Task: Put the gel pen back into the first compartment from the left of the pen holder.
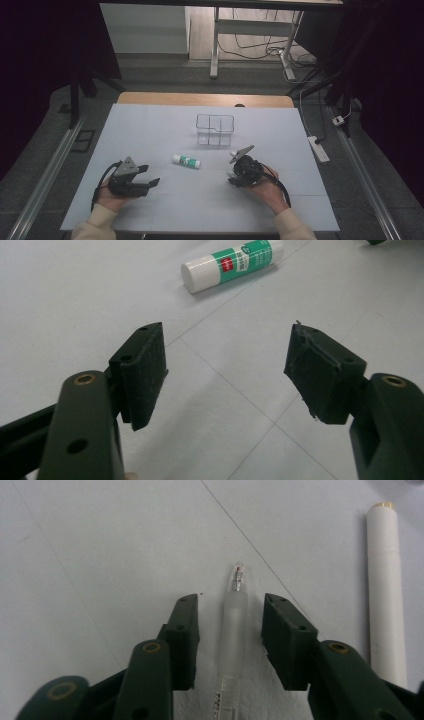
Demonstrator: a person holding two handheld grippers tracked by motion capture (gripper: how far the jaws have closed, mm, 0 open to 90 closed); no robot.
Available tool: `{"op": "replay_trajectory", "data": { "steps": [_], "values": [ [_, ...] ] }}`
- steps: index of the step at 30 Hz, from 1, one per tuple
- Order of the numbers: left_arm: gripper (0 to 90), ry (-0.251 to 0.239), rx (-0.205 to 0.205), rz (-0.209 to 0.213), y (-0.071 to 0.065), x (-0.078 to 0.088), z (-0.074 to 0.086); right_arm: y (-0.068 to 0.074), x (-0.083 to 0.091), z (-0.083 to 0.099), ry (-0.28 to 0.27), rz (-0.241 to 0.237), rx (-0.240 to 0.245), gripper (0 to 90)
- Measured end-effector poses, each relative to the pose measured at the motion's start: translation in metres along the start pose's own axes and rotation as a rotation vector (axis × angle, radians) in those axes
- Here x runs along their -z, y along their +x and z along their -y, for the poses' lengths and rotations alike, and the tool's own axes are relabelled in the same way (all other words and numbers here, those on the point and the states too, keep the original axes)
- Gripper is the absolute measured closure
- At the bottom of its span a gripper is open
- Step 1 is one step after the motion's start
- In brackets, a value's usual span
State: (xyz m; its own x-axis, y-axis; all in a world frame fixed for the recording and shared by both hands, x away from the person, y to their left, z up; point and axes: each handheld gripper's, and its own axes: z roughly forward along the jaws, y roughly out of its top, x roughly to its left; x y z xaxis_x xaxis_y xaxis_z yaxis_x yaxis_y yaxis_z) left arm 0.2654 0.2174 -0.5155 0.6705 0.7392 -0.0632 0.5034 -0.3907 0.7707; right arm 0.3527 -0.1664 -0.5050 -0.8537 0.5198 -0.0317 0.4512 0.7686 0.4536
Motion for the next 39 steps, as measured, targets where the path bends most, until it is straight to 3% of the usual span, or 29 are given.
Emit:
{"op": "replay_trajectory", "data": {
  "steps": [10, 24, 39],
  "values": [
    [32.9, 0.005, -0.004, -0.003, -0.001, -0.001, 0.0, 0.002, 0.0, -0.003, 0.019, 0.013, -0.002, 78.5],
    [33.0, 0.005, 0.002, -0.007, 0.001, 0.0, 0.001, 0.002, 0.002, -0.003, 0.007, 0.022, 0.021, 79.6],
    [33.2, 0.006, 0.011, -0.01, 0.003, 0.001, 0.001, -0.008, 0.029, 0.0, -0.123, 0.015, -0.013, 79.7]
  ]
}}
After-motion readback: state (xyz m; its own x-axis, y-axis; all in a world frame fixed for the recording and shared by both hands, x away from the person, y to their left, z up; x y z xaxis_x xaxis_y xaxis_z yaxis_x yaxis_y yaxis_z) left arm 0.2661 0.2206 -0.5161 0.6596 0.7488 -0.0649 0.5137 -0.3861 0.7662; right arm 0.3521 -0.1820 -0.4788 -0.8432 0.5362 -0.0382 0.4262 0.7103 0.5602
